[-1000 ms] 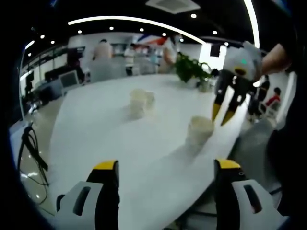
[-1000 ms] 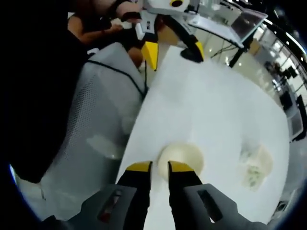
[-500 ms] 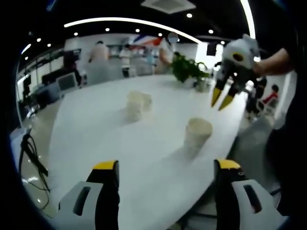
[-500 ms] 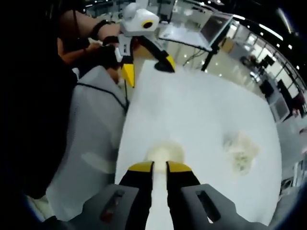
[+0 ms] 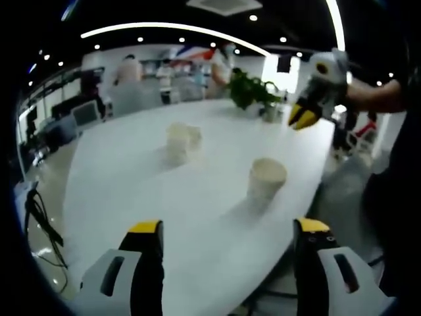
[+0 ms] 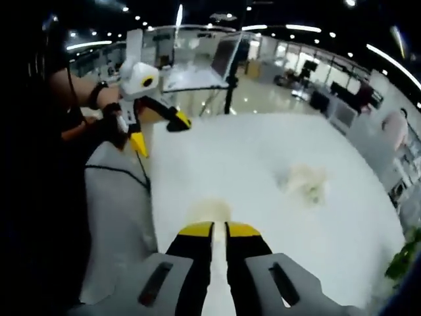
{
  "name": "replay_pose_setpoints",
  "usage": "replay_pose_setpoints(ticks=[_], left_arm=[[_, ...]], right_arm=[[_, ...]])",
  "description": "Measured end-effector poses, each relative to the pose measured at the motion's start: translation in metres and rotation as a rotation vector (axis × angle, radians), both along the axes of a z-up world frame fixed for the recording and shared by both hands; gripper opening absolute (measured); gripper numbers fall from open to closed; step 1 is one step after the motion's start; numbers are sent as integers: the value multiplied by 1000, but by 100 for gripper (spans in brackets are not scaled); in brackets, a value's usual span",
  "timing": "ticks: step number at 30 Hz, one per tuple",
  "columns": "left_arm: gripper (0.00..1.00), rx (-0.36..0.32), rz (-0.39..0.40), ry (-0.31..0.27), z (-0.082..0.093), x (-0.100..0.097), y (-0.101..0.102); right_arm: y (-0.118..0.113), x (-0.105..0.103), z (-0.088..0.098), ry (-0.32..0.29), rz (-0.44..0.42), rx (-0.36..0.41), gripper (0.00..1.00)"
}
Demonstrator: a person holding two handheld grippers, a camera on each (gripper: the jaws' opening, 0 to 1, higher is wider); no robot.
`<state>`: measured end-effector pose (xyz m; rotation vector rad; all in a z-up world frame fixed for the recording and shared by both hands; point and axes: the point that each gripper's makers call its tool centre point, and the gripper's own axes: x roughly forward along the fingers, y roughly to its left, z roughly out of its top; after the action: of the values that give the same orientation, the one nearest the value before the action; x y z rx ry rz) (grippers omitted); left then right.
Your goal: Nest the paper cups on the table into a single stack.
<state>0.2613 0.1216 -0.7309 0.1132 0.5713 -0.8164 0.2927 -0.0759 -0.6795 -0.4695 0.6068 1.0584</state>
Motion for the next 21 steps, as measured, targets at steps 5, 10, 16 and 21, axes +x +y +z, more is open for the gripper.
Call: replay_pose_setpoints(ticks=[5,10,16,21], left_arm=[[80,5,-14,-6,4,5,-3],[81,5,-21,-12,6,8,-4],[81,6,-23,-12,6,9,-5],[80,-5,-15,-3,5,6,-5]], right_arm=[[-16,9,7,16,-139,104,0],[-34,16,10,-7,-225,147,0],[-64,29,14,-99,-325,180,2],[-77,32,5,-96,-369,230,12]])
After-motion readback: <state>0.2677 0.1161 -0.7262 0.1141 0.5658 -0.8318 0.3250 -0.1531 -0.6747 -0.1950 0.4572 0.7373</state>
